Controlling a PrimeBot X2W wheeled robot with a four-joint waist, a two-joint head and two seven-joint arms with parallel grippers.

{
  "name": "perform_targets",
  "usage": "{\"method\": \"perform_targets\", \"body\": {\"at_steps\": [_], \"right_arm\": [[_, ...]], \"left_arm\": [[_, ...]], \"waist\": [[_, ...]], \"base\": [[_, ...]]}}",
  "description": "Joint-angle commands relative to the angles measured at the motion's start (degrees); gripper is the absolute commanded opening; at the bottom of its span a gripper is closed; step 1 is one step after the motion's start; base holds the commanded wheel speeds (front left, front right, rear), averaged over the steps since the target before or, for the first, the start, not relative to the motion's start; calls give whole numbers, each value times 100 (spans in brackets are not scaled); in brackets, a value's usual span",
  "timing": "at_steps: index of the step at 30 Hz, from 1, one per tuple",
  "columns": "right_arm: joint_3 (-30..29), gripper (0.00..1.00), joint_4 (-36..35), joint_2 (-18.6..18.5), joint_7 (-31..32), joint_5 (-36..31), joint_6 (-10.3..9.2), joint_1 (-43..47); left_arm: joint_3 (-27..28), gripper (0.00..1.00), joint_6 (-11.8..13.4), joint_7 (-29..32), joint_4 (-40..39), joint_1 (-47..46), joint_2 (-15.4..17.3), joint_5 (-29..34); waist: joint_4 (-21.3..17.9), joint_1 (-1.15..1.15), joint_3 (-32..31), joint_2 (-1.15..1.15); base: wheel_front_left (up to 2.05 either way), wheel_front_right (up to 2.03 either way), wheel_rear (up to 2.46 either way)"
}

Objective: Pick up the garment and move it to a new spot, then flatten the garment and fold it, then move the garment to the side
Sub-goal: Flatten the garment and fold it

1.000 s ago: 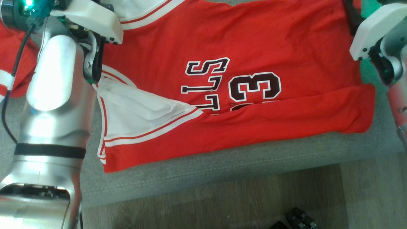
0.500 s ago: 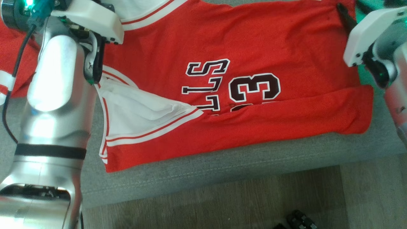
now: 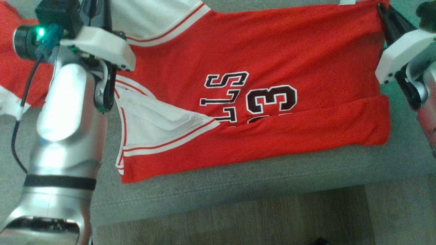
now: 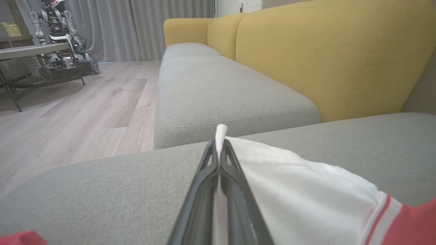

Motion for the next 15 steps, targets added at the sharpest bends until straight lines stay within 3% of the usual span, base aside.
{"method": "perform_targets", "body": {"at_steps": [1, 10, 15], "right_arm": [[18, 0, -63, -101, -150, -69, -2, 214], [-245, 0, -322, -223, -386, -151, -2, 613], [-577, 0, -943, -366, -391, -227, -2, 1097]], "left_arm": [[218, 0, -20, -44, -251, 18, 171, -61], [328, 0, -102, -45, -582, 596, 230, -225], [290, 0, -278, -9, -831, 1059, 361, -335]], "waist": [[12, 0, -111, 0], [71, 0, -427, 0], [97, 0, -580, 0]], "base": [[0, 0, 0], [0, 0, 0], [0, 0, 0]]}}
